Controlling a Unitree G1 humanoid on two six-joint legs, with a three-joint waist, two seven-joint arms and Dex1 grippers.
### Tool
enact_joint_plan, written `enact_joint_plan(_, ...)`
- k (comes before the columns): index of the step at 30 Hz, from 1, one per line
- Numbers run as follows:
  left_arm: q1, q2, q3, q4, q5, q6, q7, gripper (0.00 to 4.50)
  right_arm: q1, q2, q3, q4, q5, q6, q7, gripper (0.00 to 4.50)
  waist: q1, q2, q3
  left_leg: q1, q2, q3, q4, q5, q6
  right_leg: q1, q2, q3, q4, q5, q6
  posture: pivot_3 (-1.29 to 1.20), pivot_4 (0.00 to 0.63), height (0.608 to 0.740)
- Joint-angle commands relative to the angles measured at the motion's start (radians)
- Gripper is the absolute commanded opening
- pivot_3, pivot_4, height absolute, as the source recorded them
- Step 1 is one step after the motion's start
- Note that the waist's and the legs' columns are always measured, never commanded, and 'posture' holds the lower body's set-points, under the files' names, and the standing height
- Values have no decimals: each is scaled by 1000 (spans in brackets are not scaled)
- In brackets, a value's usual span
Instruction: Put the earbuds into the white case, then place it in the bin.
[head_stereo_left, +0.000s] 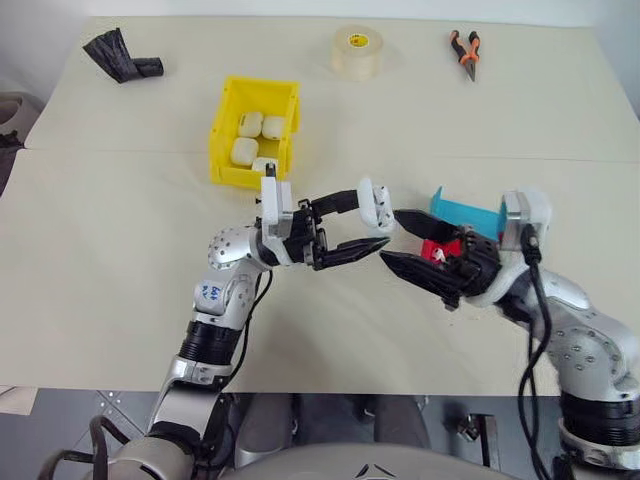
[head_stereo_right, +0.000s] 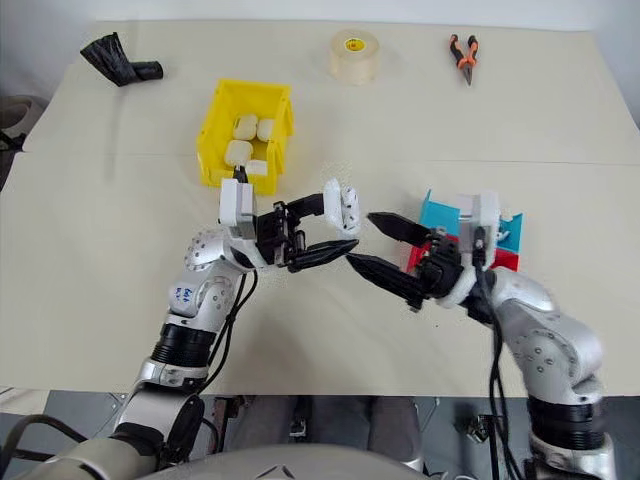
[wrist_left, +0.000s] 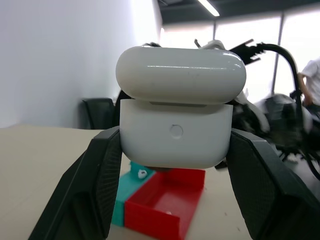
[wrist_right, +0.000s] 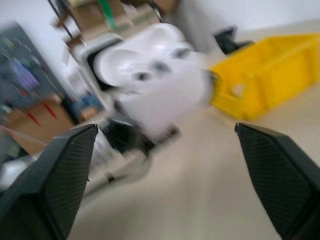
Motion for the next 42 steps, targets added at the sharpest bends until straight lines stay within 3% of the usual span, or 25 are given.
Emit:
enact_joint_plan(1, 6, 59, -19, -27, 63, -72, -50, 2763, -2, -44, -70, 2, 4, -24, 53, 4284, -2, 0, 0, 0, 0, 0, 0, 0, 0, 0, 0, 0, 0, 0, 0, 0, 150, 740)
enact_joint_plan(4, -8, 118, -65, -5, 138, -144, -100, 2763, -18, -107, -65, 10, -48, -44, 117, 3576, -2, 0, 0, 1, 0, 1, 0, 0, 0, 0, 0, 0, 0, 0, 0, 0, 150, 740)
enact_joint_plan(14, -107, 118, -198, -3, 294, -76, -45, 2763, -157, -102, 95, -103, -60, -14, 135, 66, -1, 0, 0, 0, 0, 0, 0, 0, 0, 0, 0, 0, 0, 0, 0, 0, 150, 740)
enact_joint_plan(23, -122, 101, -201, -6, 291, -60, -14, 2763, -187, -88, 224, -99, -195, -26, 88, 26, 1, 0, 0, 0, 0, 0, 1, 0, 0, 0, 0, 0, 0, 0, 0, 0, 150, 740)
enact_joint_plan(31, -57, 140, -130, -66, 206, -47, -31, 2763, -29, -119, 93, 11, -225, -104, 165, 26, 0, -1, 0, 0, 0, 0, 0, 0, 0, 0, 0, 0, 0, 0, 0, 0, 150, 740)
enact_joint_plan(36, 11, 160, -64, -128, 163, -12, 28, 2763, 32, -82, 35, 31, -209, -131, 156, 26, -1, -1, 0, 0, 1, 0, 0, 0, 0, 0, 0, 0, 0, 0, 0, 0, 150, 740)
enact_joint_plan(39, 59, 145, 5, -178, 144, 38, 144, 2763, 43, -50, 14, 23, -230, -177, 142, 566, -1, -1, 0, 0, 1, 0, 0, 0, 0, 0, 0, 0, 0, 0, 0, 0, 150, 740)
enact_joint_plan(42, 115, 119, 91, -240, 135, 107, 307, 2763, 65, -30, 10, 12, -270, -248, 152, 1525, 0, -1, 0, 0, 1, 0, 0, 0, 0, 0, 0, 0, 1, 0, 0, 0, 150, 740)
